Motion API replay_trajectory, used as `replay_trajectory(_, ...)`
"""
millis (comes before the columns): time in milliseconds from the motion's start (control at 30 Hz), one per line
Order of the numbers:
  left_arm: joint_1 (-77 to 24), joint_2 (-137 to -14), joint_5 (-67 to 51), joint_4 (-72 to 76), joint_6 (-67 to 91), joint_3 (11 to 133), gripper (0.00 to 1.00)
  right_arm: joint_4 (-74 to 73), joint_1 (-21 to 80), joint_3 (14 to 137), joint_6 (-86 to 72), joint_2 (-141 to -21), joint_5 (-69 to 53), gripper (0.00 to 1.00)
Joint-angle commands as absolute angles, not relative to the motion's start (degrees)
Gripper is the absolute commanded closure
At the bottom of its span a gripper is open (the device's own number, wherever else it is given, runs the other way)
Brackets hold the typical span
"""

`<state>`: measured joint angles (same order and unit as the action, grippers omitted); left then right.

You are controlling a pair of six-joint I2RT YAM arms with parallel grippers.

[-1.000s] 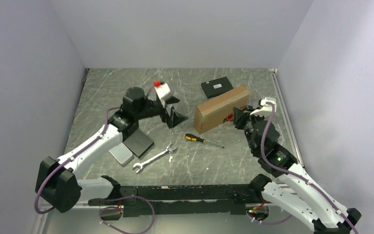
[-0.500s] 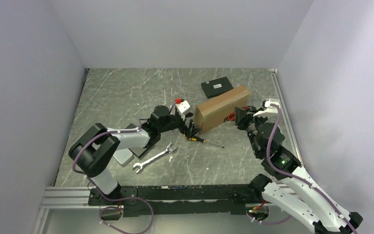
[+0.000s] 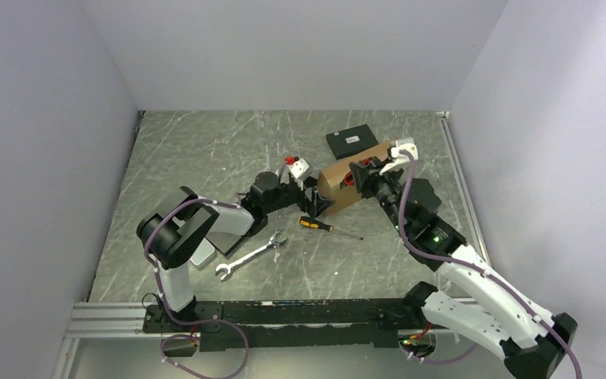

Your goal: Unpack the express box

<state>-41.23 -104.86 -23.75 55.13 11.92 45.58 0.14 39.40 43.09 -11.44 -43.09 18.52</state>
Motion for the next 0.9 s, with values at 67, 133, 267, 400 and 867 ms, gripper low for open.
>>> replay_trajectory(67,-41.18,-104.58,-21.9,60.1,11.44,47.86,0.12,10.39,39.46,50.81,-5.52,-50.05,11.41,1.0)
replay_trajectory(133,-40.92,-105.34,-22.64,61.14,12.58,48.13,0.16,11.34,39.46,51.51,-4.73,-52.0,11.23,1.0)
replay_trajectory(267,-40.61,-106.47,-24.43,63.23,13.78,48.43,0.26,13.98,39.59,51.85,-0.88,-53.26,6.17,1.0)
replay_trajectory(400,-40.32,-106.18,-24.78,63.24,13.81,48.52,0.31,13.08,39.88,53.71,3.3,-55.56,4.36,1.0)
replay_trajectory(867,-40.92,-106.16,-24.1,62.36,11.7,47.99,0.42,14.98,39.98,53.83,4.64,-59.53,4.27,1.0)
